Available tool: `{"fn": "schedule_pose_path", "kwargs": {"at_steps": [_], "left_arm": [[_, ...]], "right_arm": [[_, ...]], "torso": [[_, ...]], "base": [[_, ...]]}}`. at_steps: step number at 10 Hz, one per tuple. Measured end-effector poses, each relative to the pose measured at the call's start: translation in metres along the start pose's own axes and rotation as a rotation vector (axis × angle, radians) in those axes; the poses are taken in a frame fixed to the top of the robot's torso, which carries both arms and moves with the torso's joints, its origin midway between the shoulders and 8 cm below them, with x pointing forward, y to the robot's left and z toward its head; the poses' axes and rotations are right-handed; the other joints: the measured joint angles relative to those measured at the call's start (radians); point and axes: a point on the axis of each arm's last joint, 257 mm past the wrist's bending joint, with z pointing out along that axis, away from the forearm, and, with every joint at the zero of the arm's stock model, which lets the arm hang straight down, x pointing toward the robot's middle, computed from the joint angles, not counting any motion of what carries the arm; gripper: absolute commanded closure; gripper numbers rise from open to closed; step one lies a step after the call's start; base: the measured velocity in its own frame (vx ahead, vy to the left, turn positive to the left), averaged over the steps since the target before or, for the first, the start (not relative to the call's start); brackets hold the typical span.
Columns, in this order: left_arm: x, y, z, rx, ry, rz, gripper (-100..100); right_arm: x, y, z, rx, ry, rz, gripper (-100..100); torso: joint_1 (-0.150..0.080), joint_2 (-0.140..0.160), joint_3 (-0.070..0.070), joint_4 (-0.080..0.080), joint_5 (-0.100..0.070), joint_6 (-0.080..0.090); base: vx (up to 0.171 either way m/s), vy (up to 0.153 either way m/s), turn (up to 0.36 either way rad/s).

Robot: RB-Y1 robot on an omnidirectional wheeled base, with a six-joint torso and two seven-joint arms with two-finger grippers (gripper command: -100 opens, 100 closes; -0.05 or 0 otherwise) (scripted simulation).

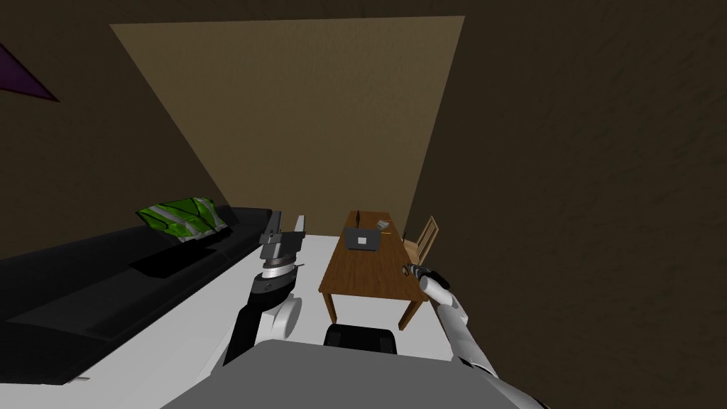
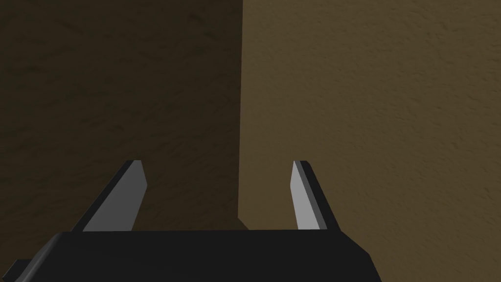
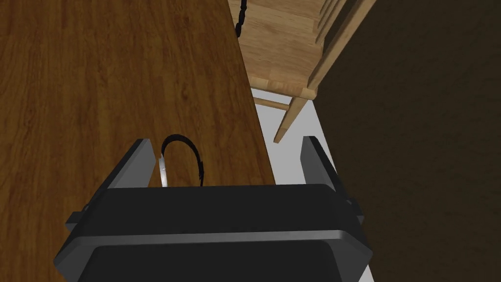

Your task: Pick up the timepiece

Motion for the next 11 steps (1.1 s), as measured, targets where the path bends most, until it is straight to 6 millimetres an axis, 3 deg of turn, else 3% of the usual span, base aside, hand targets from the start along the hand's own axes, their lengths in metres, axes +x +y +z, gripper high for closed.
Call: {"fn": "schedule_pose_path", "kwargs": {"at_steps": [7,11], "left_arm": [[0.000,0.000,0.000,0.000,0.000,0.000,0],[0.000,0.000,0.000,0.000,0.000,0.000,0]], "right_arm": [[-0.061,-0.014,0.008,0.035,-0.190,0.266,-100],[-0.079,-0.027,0.009,0.049,-0.272,0.389,-100]], "torso": [[0.000,0.000,0.000,0.000,0.000,0.000],[0.001,0.000,0.000,0.000,0.000,0.000]], "base": [[0.012,0.004,0.018],[0.016,0.011,0.019]]}}
